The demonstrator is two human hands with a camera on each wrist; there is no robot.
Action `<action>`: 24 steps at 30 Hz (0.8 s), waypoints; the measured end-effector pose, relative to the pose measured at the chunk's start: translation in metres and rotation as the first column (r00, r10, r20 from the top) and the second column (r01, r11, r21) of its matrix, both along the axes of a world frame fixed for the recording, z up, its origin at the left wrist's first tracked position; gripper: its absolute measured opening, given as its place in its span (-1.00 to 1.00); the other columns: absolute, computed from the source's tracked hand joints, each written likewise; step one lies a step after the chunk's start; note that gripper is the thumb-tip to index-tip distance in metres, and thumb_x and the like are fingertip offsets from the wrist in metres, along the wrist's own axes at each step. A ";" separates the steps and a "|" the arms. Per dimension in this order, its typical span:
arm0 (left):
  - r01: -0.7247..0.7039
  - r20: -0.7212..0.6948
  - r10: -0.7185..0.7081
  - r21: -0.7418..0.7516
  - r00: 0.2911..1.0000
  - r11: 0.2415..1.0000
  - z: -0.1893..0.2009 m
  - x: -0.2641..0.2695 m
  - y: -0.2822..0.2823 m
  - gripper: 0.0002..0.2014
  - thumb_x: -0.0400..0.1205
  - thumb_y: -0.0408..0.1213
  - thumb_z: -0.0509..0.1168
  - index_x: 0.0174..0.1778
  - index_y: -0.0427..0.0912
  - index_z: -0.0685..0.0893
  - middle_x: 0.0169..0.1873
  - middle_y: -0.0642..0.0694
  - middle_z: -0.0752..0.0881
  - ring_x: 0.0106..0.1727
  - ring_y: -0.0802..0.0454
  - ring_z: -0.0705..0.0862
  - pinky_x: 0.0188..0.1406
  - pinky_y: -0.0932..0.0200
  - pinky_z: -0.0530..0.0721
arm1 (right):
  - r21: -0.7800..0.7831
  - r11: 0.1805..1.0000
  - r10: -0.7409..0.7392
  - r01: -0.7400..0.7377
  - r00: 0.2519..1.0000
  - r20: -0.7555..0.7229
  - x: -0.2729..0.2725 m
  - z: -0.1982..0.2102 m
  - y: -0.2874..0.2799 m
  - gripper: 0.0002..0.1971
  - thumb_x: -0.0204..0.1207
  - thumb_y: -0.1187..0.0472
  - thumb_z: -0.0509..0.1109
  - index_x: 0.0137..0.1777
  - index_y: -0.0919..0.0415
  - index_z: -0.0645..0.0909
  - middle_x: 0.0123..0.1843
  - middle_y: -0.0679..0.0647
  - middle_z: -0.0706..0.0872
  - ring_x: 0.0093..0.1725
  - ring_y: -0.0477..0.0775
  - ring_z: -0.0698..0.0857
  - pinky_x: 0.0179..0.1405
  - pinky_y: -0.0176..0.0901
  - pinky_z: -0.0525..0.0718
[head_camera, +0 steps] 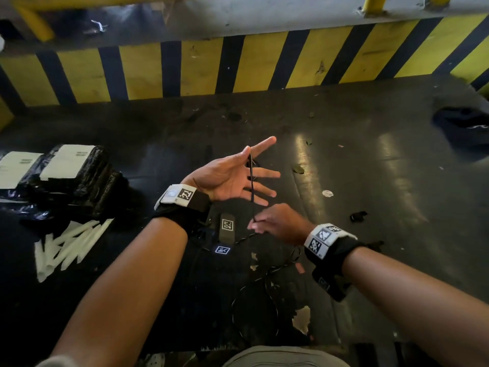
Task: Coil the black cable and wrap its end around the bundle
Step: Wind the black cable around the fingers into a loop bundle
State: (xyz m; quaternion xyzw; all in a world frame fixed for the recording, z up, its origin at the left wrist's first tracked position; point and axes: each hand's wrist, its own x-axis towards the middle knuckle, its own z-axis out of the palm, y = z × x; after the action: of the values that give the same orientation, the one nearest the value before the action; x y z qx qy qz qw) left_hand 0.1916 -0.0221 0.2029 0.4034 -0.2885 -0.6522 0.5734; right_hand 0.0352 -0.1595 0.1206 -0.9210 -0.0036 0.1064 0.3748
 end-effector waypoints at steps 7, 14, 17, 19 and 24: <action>-0.118 0.071 0.108 0.157 0.992 0.980 -0.024 0.019 0.006 -0.41 0.66 0.15 0.23 0.66 0.40 0.33 0.64 -0.39 0.31 0.49 -0.58 0.54 0.37 -0.46 0.61 | -0.073 0.991 0.111 -0.108 0.993 0.036 -0.006 0.026 0.012 -0.76 0.76 0.13 0.32 0.16 0.13 0.83 0.09 -0.04 0.81 0.01 -0.19 0.69 0.17 -0.18 0.64; -0.102 0.094 0.084 0.216 0.992 0.971 -0.040 0.011 0.007 -0.43 0.69 0.14 0.25 0.66 0.35 0.37 0.66 -0.47 0.28 0.54 -0.55 0.47 0.40 -0.44 0.57 | -0.257 0.961 0.099 -0.099 0.995 -0.013 0.011 0.073 0.012 -0.76 0.75 0.08 0.28 -0.06 -0.03 0.77 -0.04 -0.07 0.71 0.01 -0.02 0.73 0.21 0.06 0.74; -0.112 0.156 0.074 0.246 0.985 0.963 -0.043 0.006 0.008 -0.46 0.73 0.09 0.22 0.66 0.13 0.44 0.61 -0.53 0.35 0.43 -0.53 0.49 0.41 -0.50 0.50 | -0.320 0.946 0.049 -0.049 0.999 -0.008 0.019 0.093 0.004 -0.67 0.70 0.11 0.28 -0.33 -0.09 0.60 -0.15 -0.06 0.69 -0.12 0.05 0.76 0.06 0.18 0.81; -0.127 0.149 0.086 0.298 0.985 0.946 -0.046 0.001 0.010 -0.31 0.59 0.10 0.46 0.62 -0.04 0.49 0.57 -0.43 0.45 0.36 -0.49 0.59 0.38 -0.52 0.55 | -0.357 0.934 0.034 -0.016 0.998 0.044 0.022 0.109 -0.002 -0.71 0.68 0.15 0.32 -0.30 -0.04 0.68 -0.12 -0.01 0.75 -0.15 0.06 0.78 -0.01 0.16 0.83; -0.054 0.088 0.029 0.298 0.996 0.953 -0.050 -0.016 0.009 -0.34 0.58 0.11 0.44 0.63 0.15 0.49 0.64 -0.35 0.41 0.50 -0.56 0.51 0.42 -0.56 0.50 | -0.382 0.923 0.021 0.042 0.987 0.162 0.040 0.135 -0.019 -0.82 0.59 0.23 0.46 -0.18 -0.01 0.83 -0.15 -0.05 0.78 -0.13 0.07 0.81 -0.03 0.07 0.85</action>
State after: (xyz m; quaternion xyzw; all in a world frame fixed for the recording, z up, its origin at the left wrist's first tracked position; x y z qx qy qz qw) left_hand 0.1753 -0.0126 0.1529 0.5183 -0.2008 -0.6590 0.5067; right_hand 0.0748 -0.1782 0.2551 -0.9821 -0.0083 0.0275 0.1860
